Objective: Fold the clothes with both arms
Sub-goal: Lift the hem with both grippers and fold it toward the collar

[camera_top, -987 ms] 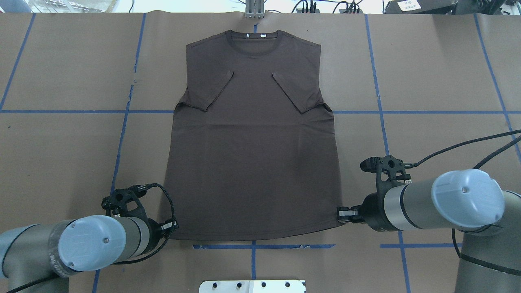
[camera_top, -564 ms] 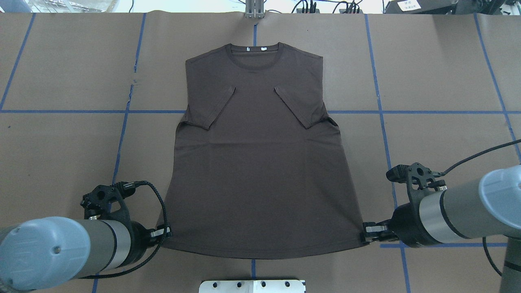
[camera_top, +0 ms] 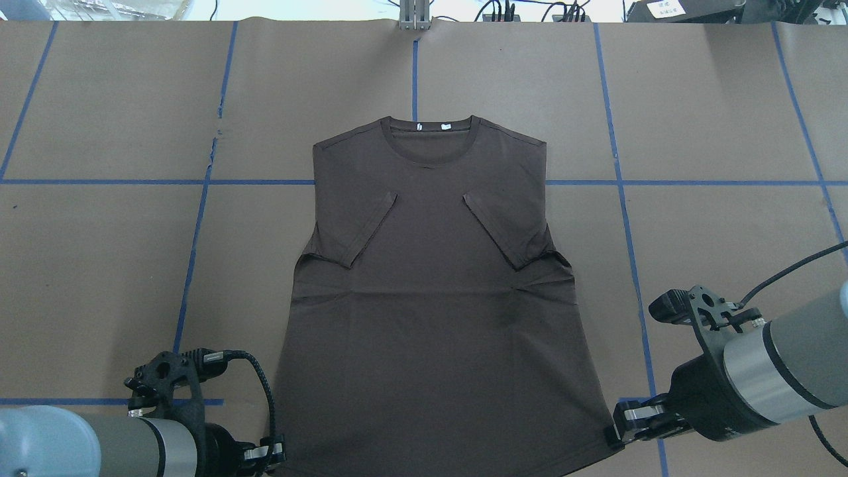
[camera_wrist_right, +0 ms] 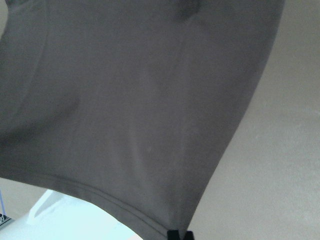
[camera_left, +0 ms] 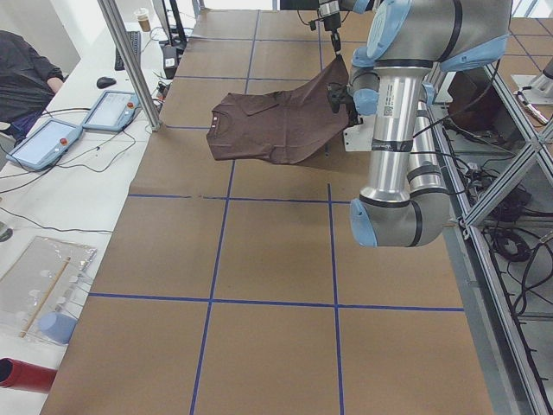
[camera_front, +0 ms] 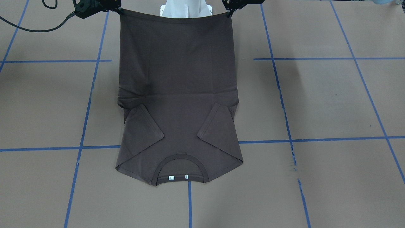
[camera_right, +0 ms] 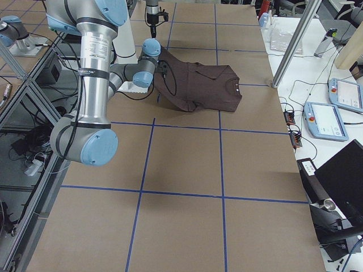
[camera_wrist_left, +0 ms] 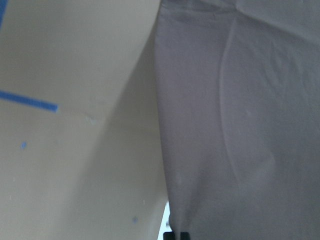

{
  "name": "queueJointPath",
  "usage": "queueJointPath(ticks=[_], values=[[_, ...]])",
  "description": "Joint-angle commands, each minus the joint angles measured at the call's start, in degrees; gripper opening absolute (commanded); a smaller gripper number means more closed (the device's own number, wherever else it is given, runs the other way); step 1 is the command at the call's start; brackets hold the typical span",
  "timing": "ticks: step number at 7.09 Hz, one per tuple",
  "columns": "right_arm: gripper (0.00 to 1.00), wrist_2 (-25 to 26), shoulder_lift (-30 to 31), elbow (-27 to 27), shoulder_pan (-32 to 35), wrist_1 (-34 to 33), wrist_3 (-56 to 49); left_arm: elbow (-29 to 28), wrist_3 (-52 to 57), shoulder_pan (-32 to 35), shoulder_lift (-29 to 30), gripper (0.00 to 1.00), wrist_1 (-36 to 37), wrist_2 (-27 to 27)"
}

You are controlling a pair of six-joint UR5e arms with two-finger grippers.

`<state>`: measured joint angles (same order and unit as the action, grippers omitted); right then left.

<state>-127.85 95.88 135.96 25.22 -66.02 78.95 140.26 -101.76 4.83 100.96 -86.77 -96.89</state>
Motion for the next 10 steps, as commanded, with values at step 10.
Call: queueJointPath(ticks=[10], values=[[0.0,3.5,-36.4,-48.4,27.9,0.3,-12.4,-47.2,26.2,38.5,20.9,0.0,-22.6,-7.6]])
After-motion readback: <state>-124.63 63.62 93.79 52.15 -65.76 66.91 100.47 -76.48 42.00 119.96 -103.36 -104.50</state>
